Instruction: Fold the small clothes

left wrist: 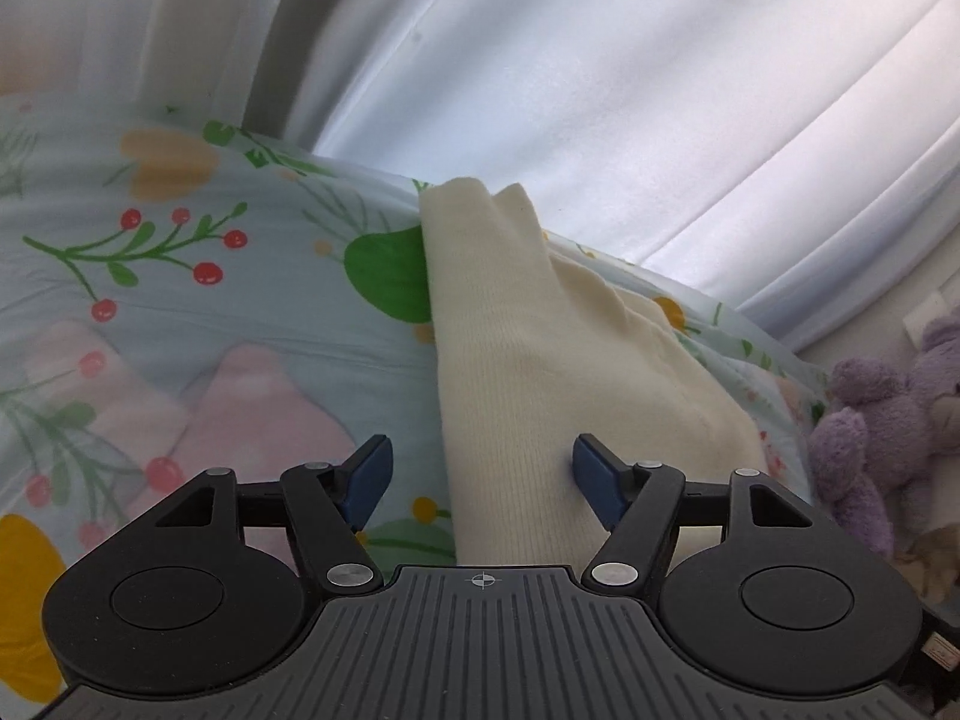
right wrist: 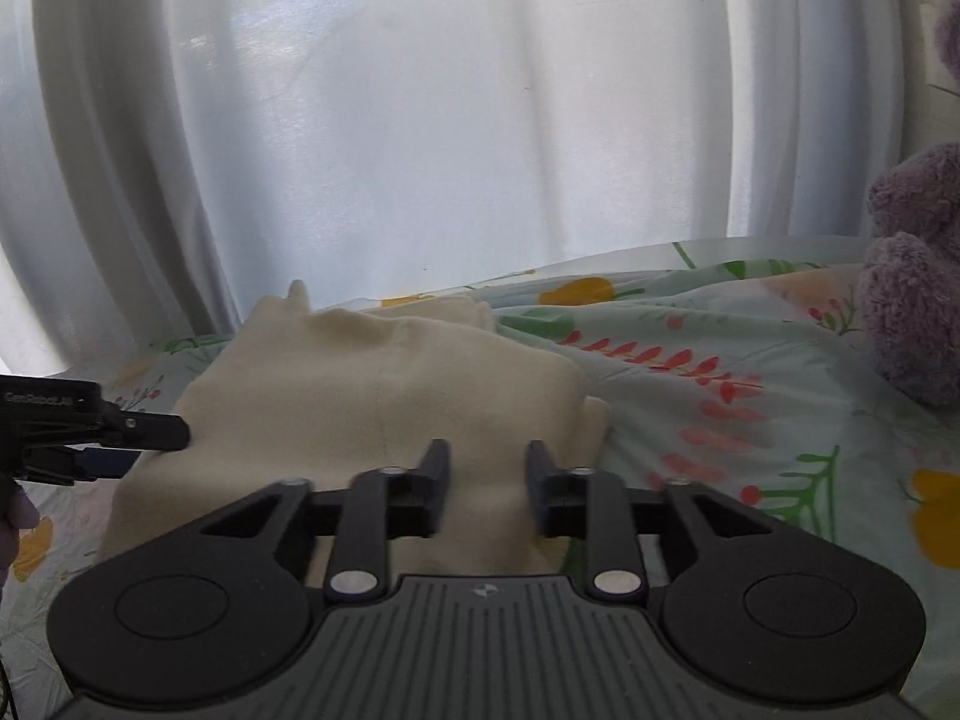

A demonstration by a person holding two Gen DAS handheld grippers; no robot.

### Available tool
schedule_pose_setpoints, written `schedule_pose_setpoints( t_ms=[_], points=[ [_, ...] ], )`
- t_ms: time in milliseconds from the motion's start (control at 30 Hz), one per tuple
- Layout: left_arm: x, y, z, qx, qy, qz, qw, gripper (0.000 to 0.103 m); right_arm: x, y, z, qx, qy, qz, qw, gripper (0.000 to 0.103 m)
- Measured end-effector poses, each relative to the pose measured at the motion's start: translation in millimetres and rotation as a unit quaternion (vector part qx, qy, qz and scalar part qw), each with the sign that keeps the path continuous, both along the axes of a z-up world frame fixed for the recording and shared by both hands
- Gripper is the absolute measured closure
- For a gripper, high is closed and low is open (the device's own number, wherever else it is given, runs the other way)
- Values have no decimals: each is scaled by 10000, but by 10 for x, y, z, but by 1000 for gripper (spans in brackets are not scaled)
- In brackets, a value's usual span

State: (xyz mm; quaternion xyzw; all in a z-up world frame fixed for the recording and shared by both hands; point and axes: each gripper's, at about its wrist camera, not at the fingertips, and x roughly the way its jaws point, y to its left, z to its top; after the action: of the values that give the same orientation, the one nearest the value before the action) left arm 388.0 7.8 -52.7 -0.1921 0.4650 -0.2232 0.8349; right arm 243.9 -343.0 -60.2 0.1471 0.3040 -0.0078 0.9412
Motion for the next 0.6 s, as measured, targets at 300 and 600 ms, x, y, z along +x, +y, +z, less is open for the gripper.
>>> schedule_pose_setpoints(
  t_ms=[300, 600],
  points=[
    [256, -34, -247, -863, 764, -373, 9926, 35, 410, -731, -438, 2656, 699, 81, 9615, 27],
    [352, -175, -261, -718, 758, -447, 9935, 48, 725, -525, -469, 2736, 927, 742, 9545, 50]
  ],
)
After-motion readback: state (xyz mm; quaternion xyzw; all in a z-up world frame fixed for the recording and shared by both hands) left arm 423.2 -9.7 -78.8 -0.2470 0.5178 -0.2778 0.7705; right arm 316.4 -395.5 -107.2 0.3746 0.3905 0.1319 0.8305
